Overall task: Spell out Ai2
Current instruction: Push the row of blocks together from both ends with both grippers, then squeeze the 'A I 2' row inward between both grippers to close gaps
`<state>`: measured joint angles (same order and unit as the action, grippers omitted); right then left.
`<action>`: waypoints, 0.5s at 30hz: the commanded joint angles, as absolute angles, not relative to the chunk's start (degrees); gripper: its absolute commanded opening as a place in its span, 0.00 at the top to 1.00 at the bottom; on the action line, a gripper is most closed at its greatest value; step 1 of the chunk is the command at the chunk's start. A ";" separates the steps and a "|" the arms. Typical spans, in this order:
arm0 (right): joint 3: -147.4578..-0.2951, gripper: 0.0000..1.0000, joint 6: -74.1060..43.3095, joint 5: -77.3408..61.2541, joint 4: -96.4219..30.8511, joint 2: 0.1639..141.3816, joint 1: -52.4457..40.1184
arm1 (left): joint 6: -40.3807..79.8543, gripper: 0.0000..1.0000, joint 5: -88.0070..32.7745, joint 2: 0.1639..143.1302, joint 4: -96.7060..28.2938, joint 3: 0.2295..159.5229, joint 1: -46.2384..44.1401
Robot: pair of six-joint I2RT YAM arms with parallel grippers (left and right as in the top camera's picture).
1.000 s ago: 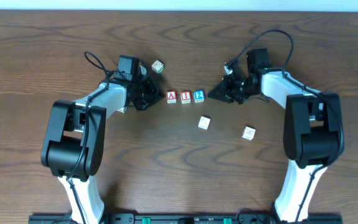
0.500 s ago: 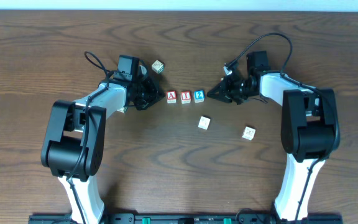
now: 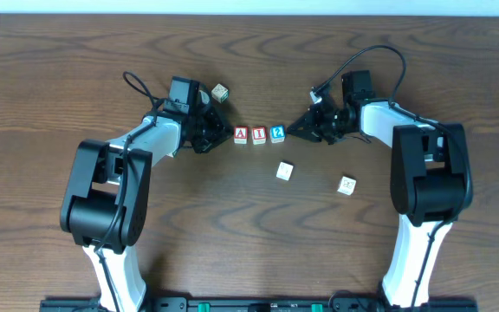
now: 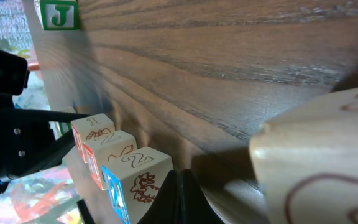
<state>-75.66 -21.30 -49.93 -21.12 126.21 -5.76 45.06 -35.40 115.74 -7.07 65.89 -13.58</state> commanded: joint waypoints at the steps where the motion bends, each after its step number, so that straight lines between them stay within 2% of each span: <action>1: -75.64 0.99 -21.87 -50.83 -20.95 126.69 -6.48 | 45.25 0.94 -34.57 116.71 -6.98 65.82 -13.54; 15: -75.64 0.99 -22.72 -50.85 -20.99 126.69 -7.27 | 46.54 0.94 -34.59 116.71 -7.01 65.82 -13.58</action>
<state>-75.66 -22.04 -49.93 -21.12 126.21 -6.68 45.43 -35.38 115.74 -7.05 65.89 -13.56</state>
